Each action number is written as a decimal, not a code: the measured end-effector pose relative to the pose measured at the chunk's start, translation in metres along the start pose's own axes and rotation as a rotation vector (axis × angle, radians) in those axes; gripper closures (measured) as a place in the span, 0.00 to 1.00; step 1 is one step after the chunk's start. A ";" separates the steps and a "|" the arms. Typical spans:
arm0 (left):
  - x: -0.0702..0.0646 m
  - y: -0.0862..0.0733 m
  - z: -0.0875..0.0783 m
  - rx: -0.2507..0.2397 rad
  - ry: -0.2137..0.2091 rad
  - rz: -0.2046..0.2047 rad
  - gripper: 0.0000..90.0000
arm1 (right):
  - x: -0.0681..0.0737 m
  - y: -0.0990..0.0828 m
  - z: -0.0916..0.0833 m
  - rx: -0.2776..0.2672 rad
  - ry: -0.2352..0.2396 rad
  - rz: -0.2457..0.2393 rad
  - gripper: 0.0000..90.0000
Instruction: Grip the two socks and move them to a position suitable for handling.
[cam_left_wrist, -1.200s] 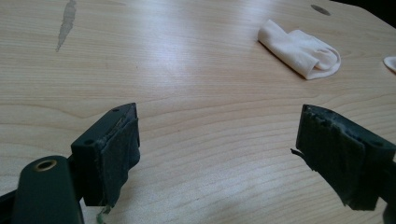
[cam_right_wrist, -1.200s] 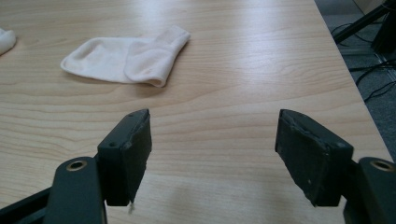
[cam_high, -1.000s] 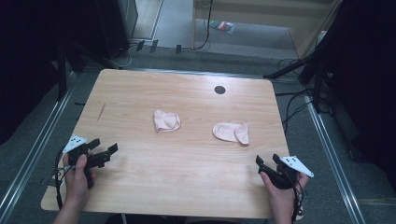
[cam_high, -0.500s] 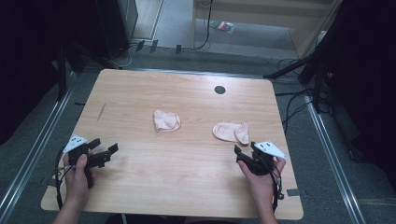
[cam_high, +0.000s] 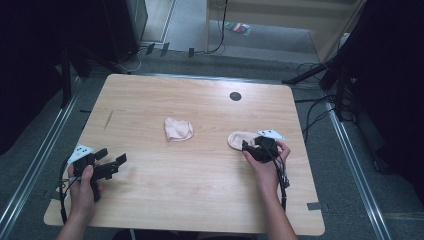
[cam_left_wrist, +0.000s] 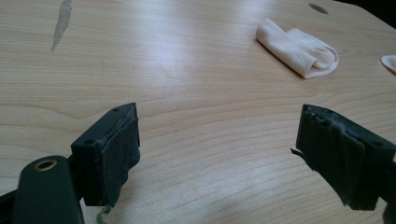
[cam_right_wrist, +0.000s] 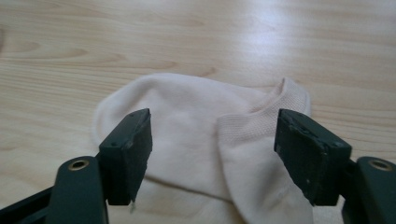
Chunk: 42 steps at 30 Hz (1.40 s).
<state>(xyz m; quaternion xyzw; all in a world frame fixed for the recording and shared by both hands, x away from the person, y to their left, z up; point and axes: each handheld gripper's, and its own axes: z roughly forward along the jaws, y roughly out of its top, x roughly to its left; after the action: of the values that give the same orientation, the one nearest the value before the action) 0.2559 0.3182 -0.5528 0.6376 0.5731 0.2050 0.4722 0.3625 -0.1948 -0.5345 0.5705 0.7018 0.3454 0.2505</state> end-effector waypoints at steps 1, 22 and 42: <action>0.000 0.000 0.000 0.000 -0.001 0.000 0.16 | -0.002 0.000 0.005 0.016 0.000 0.014 0.30; -0.001 0.000 0.001 0.006 0.001 0.003 0.16 | 0.000 -0.013 0.007 -0.019 -0.014 -0.027 0.92; -0.002 0.001 0.002 0.019 0.001 0.015 0.16 | 0.002 -0.003 -0.021 -0.109 0.044 0.030 0.94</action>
<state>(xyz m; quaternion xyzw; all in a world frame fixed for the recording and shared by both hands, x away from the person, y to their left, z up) 0.2578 0.3158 -0.5528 0.6462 0.5705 0.2034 0.4643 0.3439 -0.1970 -0.5233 0.5584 0.6787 0.3995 0.2606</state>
